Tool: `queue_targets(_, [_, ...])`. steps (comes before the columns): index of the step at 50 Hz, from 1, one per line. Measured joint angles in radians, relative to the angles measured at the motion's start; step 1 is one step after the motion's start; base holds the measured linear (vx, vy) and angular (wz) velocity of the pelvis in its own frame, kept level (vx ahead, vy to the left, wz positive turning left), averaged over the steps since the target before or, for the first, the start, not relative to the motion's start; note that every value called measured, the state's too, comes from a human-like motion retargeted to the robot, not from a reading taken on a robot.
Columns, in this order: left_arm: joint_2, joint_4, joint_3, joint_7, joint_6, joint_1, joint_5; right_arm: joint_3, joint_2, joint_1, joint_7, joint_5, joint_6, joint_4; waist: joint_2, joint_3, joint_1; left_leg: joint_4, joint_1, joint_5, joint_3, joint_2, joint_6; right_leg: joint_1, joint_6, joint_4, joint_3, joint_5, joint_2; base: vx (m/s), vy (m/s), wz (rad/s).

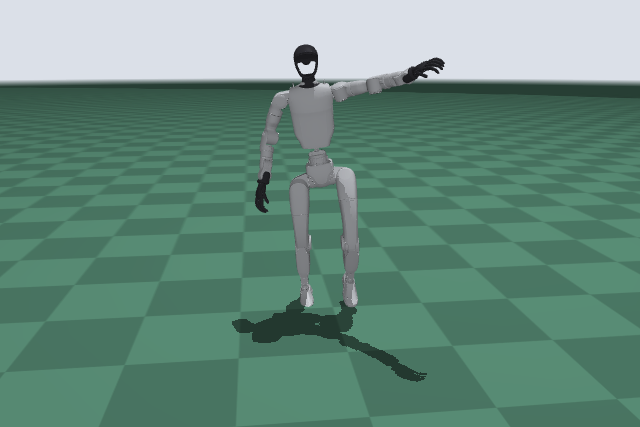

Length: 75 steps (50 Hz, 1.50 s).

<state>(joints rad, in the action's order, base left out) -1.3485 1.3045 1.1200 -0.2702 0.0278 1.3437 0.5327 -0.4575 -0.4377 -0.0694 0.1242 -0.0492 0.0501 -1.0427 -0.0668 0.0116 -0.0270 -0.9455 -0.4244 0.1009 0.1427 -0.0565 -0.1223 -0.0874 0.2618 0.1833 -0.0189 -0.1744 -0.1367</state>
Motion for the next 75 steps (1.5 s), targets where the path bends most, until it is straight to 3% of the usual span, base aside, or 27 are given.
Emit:
queue_targets(3, [0.021,0.024,-0.126,-0.001,0.012,-0.125,-0.046,-0.015,0.01,0.083,0.02,-0.013,0.009,-0.062,-0.019,-0.005,-0.048,0.087,-0.043,-0.008,0.015,0.002,0.005,-0.009,0.0,0.022,-0.019,-0.012,-0.01,0.2,-0.01,-0.42])
queue_targets(5, [0.021,0.045,-0.256,0.012,0.028,-0.219,-0.035,0.029,0.013,0.095,0.065,0.038,-0.011,-0.051,-0.001,0.024,-0.086,0.184,0.008,0.018,0.014,0.023,-0.028,-0.078,-0.013,0.021,-0.043,-0.023,0.008,0.3,0.03,-0.72])
queue_targets(10, [0.027,0.081,-0.432,-0.032,0.025,-0.346,-0.074,0.037,-0.007,0.162,0.096,0.043,-0.051,0.049,0.014,0.055,-0.136,0.518,0.043,-0.058,-0.02,0.053,-0.059,-0.16,-0.006,0.007,-0.071,-0.025,0.028,0.27,0.04,-0.37])
queue_targets(14, [-0.006,0.085,-0.499,-0.079,0.028,-0.406,-0.076,0.022,-0.026,0.206,0.103,0.078,-0.087,0.13,0.036,0.071,-0.167,0.78,0.09,-0.131,0.042,0.128,-0.085,-0.218,-0.002,-0.001,-0.098,-0.031,0.055,0.33,0.08,-0.4])
queue_targets(17, [-0.044,0.093,-0.547,-0.115,0.044,-0.444,-0.065,0.005,-0.046,0.238,0.117,0.129,-0.112,0.163,0.057,0.087,-0.18,0.901,0.123,-0.124,0.07,0.17,-0.108,-0.264,-0.001,-0.002,-0.115,-0.033,0.074,0.38,0.12,-0.42])
queue_targets(22, [-0.125,0.091,-0.587,-0.141,0.057,-0.48,-0.081,-0.023,-0.048,0.245,0.127,0.213,-0.107,0.157,0.051,0.045,-0.222,0.976,0.163,-0.107,0.106,0.216,-0.104,-0.273,0.0,0.027,-0.159,-0.016,0.082,0.48,0.16,-0.5])
queue_targets(27, [-0.189,0.072,-0.645,-0.14,0.047,-0.481,-0.1,0.024,-0.029,0.198,0.152,0.206,-0.081,0.108,0.035,0.034,-0.241,0.961,0.203,-0.221,0.112,0.219,-0.111,-0.268,0.0,0.13,-0.17,0.066,0.086,0.54,0.26,-0.04])
queue_targets(30, [-0.196,0.052,-0.681,-0.136,0.03,-0.508,-0.111,0.072,-0.003,0.123,0.163,0.161,-0.06,0.083,0.017,0.042,-0.243,0.923,0.232,-0.212,0.095,0.179,-0.098,-0.227,0.0,0.285,-0.154,0.176,0.07,0.56,0.35,0.38])
queue_targets(33, [-0.179,0.045,-0.727,-0.13,0.008,-0.563,-0.102,0.1,0.022,0.054,0.17,0.141,-0.055,0.07,0.012,0.056,-0.237,0.892,0.262,-0.169,0.068,0.147,-0.079,-0.102,-0.039,0.545,-0.114,0.282,0.065,0.49,0.3,0.52])
queue_targets(35, [-0.161,0.047,-0.76,-0.122,-0.006,-0.615,-0.099,0.1,0.033,0.018,0.169,0.146,-0.056,0.072,0.017,0.059,-0.225,0.894,0.278,-0.151,0.049,0.135,-0.069,0.013,-0.091,0.723,-0.083,0.271,0.068,0.4,0.23,0.54])
queue_targets(37, [-0.139,0.055,-0.794,-0.102,-0.008,-0.669,-0.11,0.09,0.041,-0.004,0.169,0.167,-0.063,0.08,0.013,0.049,-0.204,0.905,0.277,-0.138,0.031,0.119,-0.062,0.161,-0.118,0.883,-0.041,0.193,0.053,0.33,0.18,0.56])
queue_targets(38, [-0.126,0.062,-0.812,-0.096,-0.015,-0.698,-0.11,0.085,0.041,-0.013,0.163,0.172,-0.066,0.088,0.022,0.047,-0.193,0.914,0.28,-0.137,0.021,0.118,-0.06,0.207,-0.167,0.905,-0.017,0.128,0.051,0.3,0.15,0.59])
queue_targets(40, [-0.101,0.072,-0.856,-0.08,-0.014,-0.752,-0.128,0.084,0.045,-0.027,0.168,0.192,-0.074,0.103,0.028,0.052,-0.158,0.919,0.291,-0.119,-0.005,0.107,-0.058,0.286,-0.205,0.924,0.047,0.035,0.026,0.28,0.11,0.68])
queue_targets(42, [-0.071,0.083,-0.894,-0.052,-0.011,-0.8,-0.132,0.075,0.044,-0.033,0.147,0.189,-0.081,0.114,0.049,0.048,-0.127,0.925,0.291,-0.115,-0.028,0.11,-0.07,0.352,-0.226,0.849,0.089,-0.01,0.04,0.24,0.07,0.71])
queue_targets(46, [-0.014,0.076,-0.952,-0.019,0.01,-0.885,-0.146,0.05,0.041,-0.05,0.125,0.184,-0.097,0.121,0.072,0.016,-0.052,0.912,0.263,-0.101,-0.085,0.09,-0.081,0.405,-0.197,0.497,0.097,-0.013,0.086,0.22,0.04,0.8])
queue_targets(52, [0.052,0.025,-0.935,-0.043,0.041,-0.895,-0.138,0.032,0.057,-0.045,0.109,0.193,-0.081,0.105,0.069,0.105,0.039,0.894,0.383,-0.05,-0.181,0.012,-0.083,0.224,-0.096,0.068,0.021,0.111,0.089,0.28,-0.02,0.97])
queue_targets(59, [0.169,-0.109,-0.898,-0.087,0.046,-0.872,-0.149,0.083,0.069,-0.052,0.098,0.159,-0.075,0.094,0.102,0.127,0.027,0.867,0.478,0.0,-0.241,-0.011,-0.069,0.073,-0.053,0.026,0.085,0.098,0.065,0.26,-0.05,0.4])
queue_targets(66, [0.378,-0.339,-1.056,-0.129,0.07,-1.063,-0.298,0.148,0.095,-0.016,0.153,0.164,-0.045,0.024,0.135,0.057,0.005,0.835,0.477,0.03,-0.248,-0.015,-0.058,0.024,-0.036,-0.038,0.091,0.096,0.067,0.19,-0.06,0.03])
queue_targets(70, [0.525,-0.448,-1.107,-0.114,0.092,-1.191,-0.418,0.178,0.121,0.019,0.177,0.166,-0.03,0.004,0.138,0.049,-0.003,0.838,0.5,0.045,-0.239,-0.015,-0.056,-0.014,-0.024,-0.075,0.086,0.091,0.067,0.14,-0.06,-0.12])
queue_targets(75, [0.668,-0.423,-1.003,0.009,0.091,-1.27,-0.435,0.149,0.135,0.032,0.113,0.157,-0.089,0.026,0.127,0.04,-0.023,0.84,0.514,0.056,-0.231,-0.016,-0.049,-0.036,-0.014,-0.1,0.077,0.089,0.065,0.09,-0.05,-0.09])
